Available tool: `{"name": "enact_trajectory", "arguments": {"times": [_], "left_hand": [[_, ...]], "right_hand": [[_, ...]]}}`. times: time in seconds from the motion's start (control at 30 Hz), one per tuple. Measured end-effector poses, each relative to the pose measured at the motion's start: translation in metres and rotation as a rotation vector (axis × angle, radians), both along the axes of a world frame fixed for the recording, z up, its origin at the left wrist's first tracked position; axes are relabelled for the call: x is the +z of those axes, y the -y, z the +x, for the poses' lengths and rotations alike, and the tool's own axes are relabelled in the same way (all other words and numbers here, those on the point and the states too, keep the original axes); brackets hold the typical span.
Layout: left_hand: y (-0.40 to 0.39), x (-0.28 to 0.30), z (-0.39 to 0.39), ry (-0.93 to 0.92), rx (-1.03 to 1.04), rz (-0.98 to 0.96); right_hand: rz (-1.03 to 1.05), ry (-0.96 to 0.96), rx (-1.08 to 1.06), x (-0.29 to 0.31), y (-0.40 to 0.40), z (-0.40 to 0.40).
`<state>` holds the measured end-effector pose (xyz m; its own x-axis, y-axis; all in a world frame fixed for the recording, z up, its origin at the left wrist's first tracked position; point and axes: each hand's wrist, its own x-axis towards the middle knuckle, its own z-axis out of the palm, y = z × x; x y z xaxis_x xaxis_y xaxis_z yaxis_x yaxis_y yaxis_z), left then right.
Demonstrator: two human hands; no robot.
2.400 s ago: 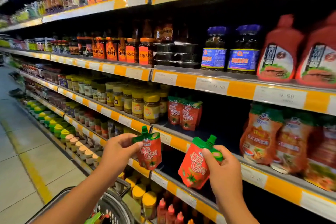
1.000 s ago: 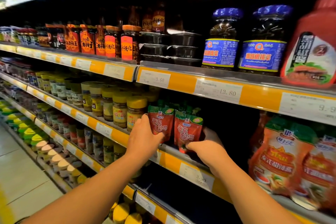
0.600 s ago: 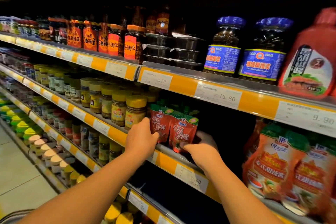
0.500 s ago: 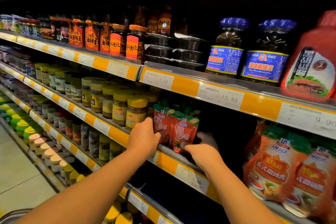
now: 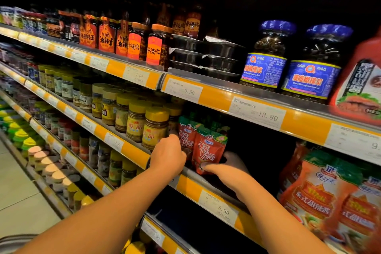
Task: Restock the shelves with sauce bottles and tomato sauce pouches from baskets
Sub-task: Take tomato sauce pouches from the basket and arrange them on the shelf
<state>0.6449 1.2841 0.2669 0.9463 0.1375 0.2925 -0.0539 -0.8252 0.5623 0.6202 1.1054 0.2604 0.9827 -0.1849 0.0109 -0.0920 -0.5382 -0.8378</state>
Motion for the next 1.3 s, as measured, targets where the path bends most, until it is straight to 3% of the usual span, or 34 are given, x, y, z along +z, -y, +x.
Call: {"name": "enact_trajectory", "arguments": {"times": [0.3, 0.77, 1.1, 1.3], "left_hand": [[0.003, 0.004, 0.014, -0.066, 0.01, -0.001], [0.021, -0.004, 0.067, -0.142, -0.05, 0.338], [0.021, -0.012, 0.075, -0.015, -0.097, 0.19], [0.008, -0.003, 0.033, 0.04, -0.145, 0.005]], "right_hand": [[0.052, 0.033, -0.046, -0.001, 0.003, 0.011], [-0.03, 0.098, -0.01, 0.0, 0.01, 0.017], [-0.06, 0.074, -0.023, -0.004, 0.013, 0.027], [-0.026, 0.053, -0.053, 0.002, 0.017, 0.015]]}}
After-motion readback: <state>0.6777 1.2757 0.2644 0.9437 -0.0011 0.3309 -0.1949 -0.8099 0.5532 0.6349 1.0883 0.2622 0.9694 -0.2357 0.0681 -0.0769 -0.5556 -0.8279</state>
